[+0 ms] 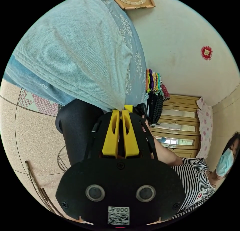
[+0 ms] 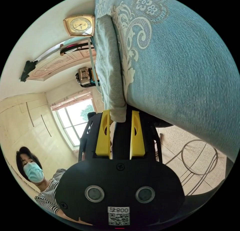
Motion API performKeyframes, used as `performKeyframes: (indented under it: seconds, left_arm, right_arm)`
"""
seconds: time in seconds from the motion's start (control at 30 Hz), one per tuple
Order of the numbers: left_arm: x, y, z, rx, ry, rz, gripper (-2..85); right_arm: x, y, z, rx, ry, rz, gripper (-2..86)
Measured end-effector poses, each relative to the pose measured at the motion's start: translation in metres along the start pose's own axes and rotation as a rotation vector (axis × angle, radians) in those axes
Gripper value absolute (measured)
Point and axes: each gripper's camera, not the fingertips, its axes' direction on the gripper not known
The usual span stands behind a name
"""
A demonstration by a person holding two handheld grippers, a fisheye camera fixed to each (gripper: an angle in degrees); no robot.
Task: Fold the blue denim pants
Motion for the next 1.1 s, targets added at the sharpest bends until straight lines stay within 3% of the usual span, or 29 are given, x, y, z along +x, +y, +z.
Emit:
performKeyframes:
  seconds: [0.33, 0.53, 0.8, 0.93, 1.1]
  left_arm:
    - [-0.023, 0.032, -0.043, 0.08, 0.052, 0.021, 3.5]
    - [-0.086, 0.071, -0.123, 0.347, 0.163, -0.109, 8.0]
    - [-0.169, 0.082, -0.171, 0.74, 0.468, -0.336, 13.8]
    - [-0.168, 0.057, -0.175, 0.717, 0.418, -0.349, 14.6]
    - [-0.153, 0.021, -0.174, 0.786, 0.501, -0.317, 14.9]
  right_arm:
    - [-0.032, 0.021, 0.003, -0.006, -0.112, -0.008, 5.9]
    - [-0.1, 0.036, 0.0, -0.017, -0.112, -0.098, 4.8]
    - [-0.177, 0.052, -0.007, -0.027, -0.098, -0.165, 3.9]
    - [-0.206, 0.06, -0.016, -0.016, -0.141, -0.166, 3.8]
    - [-0.242, 0.075, -0.024, -0.036, -0.11, -0.2, 3.8]
